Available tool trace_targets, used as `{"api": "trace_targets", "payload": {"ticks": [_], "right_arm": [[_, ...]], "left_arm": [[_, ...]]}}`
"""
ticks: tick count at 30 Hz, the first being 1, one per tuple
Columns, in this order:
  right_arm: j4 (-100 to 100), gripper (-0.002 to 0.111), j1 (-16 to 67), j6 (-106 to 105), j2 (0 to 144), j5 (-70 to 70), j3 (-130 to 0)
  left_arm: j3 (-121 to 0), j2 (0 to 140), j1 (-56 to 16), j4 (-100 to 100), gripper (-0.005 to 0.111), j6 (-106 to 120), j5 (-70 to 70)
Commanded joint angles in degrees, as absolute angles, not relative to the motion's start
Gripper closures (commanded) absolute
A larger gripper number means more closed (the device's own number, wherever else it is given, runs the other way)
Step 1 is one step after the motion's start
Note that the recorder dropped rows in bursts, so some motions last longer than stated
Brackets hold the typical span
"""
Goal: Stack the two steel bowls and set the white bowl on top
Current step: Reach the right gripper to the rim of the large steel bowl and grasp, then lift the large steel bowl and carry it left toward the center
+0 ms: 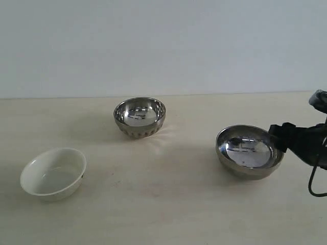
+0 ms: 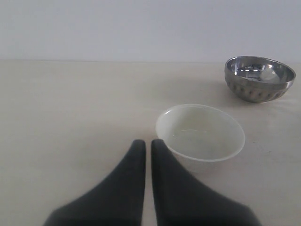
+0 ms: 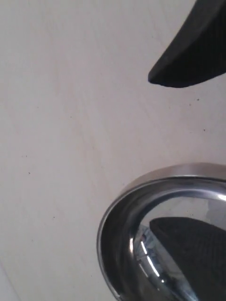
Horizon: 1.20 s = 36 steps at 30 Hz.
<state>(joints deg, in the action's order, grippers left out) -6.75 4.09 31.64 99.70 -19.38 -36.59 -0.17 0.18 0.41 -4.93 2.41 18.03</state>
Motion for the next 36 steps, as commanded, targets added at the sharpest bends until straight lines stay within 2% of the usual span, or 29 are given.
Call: {"api": "trace_targets", "payload": {"ticks": [1, 6, 8, 9, 10, 11, 12, 13, 14, 19, 27, 32, 36], "right_arm": [[-8.76, 0.040, 3.99, 32.85, 102.67, -21.24, -36.83], [-9.86, 0.042, 5.42, 34.82, 105.23, -24.71, -36.83], [-9.97, 0.052, 7.24, 35.38, 105.87, -26.33, -36.83], [-9.97, 0.064, 8.39, 35.46, 105.99, -26.96, -36.83], [-9.97, 0.071, 8.66, 35.46, 105.99, -27.05, -36.97], [-10.43, 0.084, 8.66, 35.46, 105.99, -26.34, -37.34], [-10.46, 0.091, 8.66, 35.46, 105.99, -25.94, -37.34], [-10.58, 0.104, 8.66, 35.46, 105.99, -25.43, -37.34], [-11.16, 0.108, 8.66, 35.46, 105.99, -25.32, -37.34], [-23.82, 0.108, 8.66, 46.06, 103.14, -26.79, -37.34], [-44.52, 0.108, 9.78, 69.39, 100.75, -38.72, -37.34], [-45.26, 0.108, 16.16, 68.88, 100.75, -35.58, -39.12], [-45.45, 0.108, 22.58, 68.59, 100.75, -24.36, -44.10]], "left_arm": [[0.00, 0.00, 0.12, -4.93, 0.103, 2.14, 17.60], [0.00, 0.00, 0.12, -4.93, 0.103, 2.14, 17.60], [0.00, 0.00, 0.12, -4.93, 0.103, 2.14, 17.60], [0.00, 0.00, 0.12, -4.93, 0.103, 2.14, 17.60], [0.00, 0.00, 0.12, -4.93, 0.103, 2.14, 17.60], [0.00, 0.00, 0.12, -4.93, 0.103, 2.14, 17.60], [0.00, 0.00, 0.12, -4.93, 0.103, 2.14, 17.60], [0.00, 0.00, 0.12, -4.93, 0.103, 2.14, 17.60], [0.00, 0.00, 0.12, -4.93, 0.103, 2.14, 17.60], [0.00, 0.00, 0.12, -4.93, 0.103, 2.14, 17.60], [0.00, 0.00, 0.12, -4.93, 0.103, 2.14, 17.60], [0.00, 0.00, 0.12, -4.93, 0.103, 2.14, 17.60], [0.00, 0.00, 0.12, -4.93, 0.103, 2.14, 17.60]]}}
